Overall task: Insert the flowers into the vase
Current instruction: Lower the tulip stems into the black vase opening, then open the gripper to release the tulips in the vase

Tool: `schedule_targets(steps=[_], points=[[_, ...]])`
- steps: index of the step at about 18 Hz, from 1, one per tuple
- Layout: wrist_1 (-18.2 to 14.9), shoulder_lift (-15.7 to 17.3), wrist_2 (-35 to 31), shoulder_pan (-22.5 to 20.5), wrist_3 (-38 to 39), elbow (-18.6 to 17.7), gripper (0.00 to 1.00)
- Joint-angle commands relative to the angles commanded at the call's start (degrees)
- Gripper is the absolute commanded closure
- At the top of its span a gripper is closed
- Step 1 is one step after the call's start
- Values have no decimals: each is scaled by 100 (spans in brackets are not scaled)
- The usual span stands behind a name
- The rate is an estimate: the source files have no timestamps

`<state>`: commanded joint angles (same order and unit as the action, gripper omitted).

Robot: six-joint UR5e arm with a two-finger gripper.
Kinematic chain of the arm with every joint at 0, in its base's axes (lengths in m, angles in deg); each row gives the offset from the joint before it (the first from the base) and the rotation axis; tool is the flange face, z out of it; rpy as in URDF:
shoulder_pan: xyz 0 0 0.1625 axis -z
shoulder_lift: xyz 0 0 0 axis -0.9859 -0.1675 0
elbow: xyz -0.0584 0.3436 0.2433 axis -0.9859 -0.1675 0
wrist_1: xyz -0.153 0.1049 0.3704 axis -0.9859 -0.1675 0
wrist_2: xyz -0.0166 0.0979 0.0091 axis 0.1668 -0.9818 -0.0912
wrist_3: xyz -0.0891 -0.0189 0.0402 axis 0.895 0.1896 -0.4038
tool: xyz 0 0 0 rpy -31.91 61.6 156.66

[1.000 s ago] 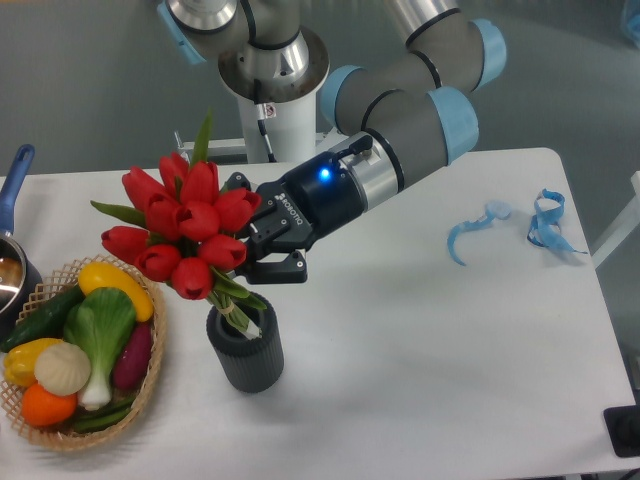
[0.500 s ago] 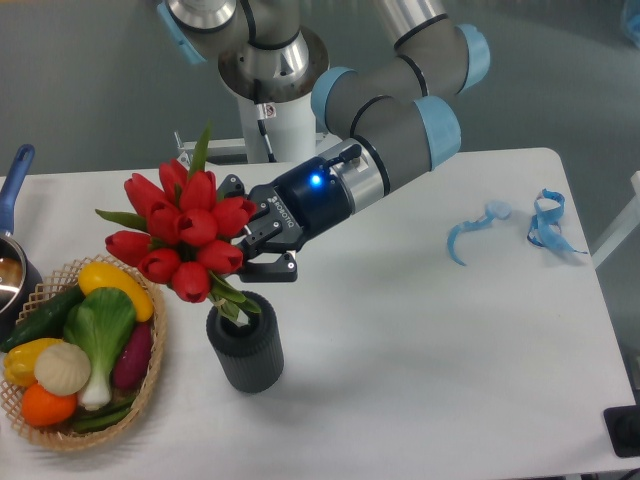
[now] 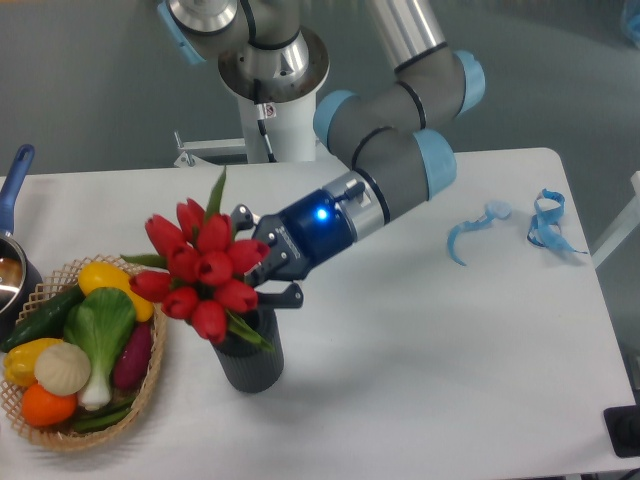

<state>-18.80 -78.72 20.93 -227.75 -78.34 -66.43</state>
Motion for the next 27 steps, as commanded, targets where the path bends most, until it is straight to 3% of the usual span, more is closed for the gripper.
schedule_targets(steps=[3, 6, 7, 9, 10, 12, 13, 19, 24, 27], points=[[9, -9, -114, -44, -281, -176, 60], [0, -9, -123, -123, -501, -299, 56], [9, -9, -123, -123, -528, -325, 47], [9, -18, -123, -132, -606, -387, 45], [9, -18, -123, -132, -659, -396, 36], [9, -18, -141, -158, -764, -413, 7], [35, -18, -176, -176, -887, -422, 0], [44, 192, -1422, -264, -1265, -422, 0], [53, 597, -2906, -299, -1494, -370, 0], [35, 1009, -3689, -438, -1608, -387, 0]])
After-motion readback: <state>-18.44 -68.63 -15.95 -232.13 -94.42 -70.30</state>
